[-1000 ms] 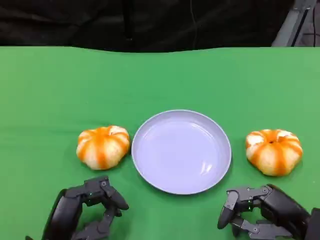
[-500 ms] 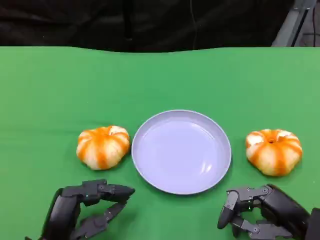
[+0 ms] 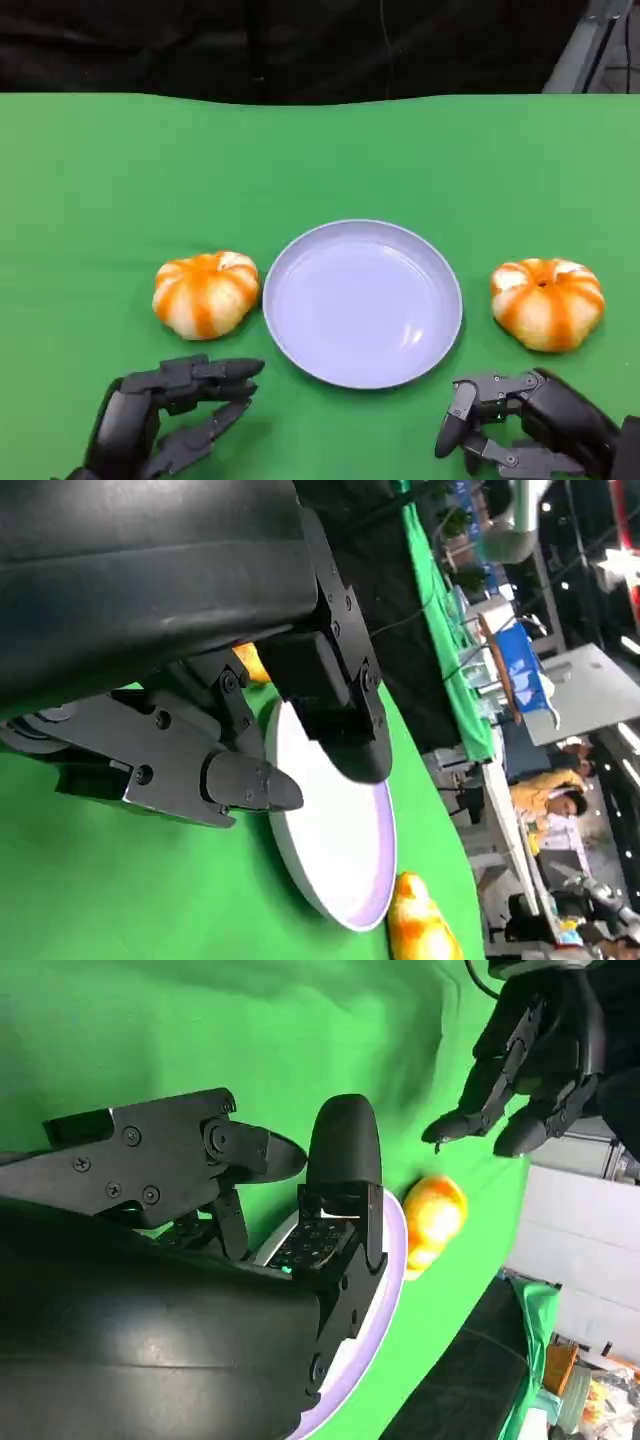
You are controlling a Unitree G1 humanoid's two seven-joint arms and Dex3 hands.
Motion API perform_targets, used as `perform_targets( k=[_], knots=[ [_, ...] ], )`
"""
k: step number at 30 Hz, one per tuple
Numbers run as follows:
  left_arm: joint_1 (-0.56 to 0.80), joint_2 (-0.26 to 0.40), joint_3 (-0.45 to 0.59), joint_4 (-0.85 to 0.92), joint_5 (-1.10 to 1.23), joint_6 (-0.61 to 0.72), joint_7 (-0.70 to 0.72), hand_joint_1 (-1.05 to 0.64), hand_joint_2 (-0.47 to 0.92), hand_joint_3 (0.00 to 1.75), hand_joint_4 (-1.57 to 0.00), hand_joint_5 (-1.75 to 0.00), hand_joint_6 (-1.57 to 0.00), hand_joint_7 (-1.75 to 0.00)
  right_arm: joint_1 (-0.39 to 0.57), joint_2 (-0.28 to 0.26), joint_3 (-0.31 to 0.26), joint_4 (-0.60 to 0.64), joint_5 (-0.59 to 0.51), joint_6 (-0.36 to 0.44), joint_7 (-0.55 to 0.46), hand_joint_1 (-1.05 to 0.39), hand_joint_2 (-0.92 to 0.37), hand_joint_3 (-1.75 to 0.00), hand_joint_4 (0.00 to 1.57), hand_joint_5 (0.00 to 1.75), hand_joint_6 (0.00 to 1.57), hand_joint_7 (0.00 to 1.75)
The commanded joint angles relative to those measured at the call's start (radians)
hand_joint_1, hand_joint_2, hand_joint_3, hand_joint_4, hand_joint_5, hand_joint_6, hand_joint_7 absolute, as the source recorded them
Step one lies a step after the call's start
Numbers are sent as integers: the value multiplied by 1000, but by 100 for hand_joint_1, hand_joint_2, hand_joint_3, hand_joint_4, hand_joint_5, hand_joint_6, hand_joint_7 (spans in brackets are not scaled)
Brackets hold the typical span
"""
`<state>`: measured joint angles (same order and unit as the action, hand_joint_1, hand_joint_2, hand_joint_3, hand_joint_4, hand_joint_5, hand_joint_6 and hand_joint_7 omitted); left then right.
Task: Grasp the bread from the table and place it into the plate.
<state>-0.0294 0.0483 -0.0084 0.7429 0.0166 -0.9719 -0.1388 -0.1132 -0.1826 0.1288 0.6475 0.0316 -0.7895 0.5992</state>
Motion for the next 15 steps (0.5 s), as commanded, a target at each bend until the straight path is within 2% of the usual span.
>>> perform_targets(
  k=[1,15],
  knots=[
    [14,9,3,-22,-14,15,-13,-15,92,15,-90,-30,-99,-2,3,-16,-4,0,4,0,-3,-4,-91,-50,71,159,80,107],
    [17,8,5,-30,-14,21,-15,-15,92,15,-93,-26,-99,-1,3,-16,-4,0,4,0,-3,-4,-90,-52,71,160,80,107]
  ],
)
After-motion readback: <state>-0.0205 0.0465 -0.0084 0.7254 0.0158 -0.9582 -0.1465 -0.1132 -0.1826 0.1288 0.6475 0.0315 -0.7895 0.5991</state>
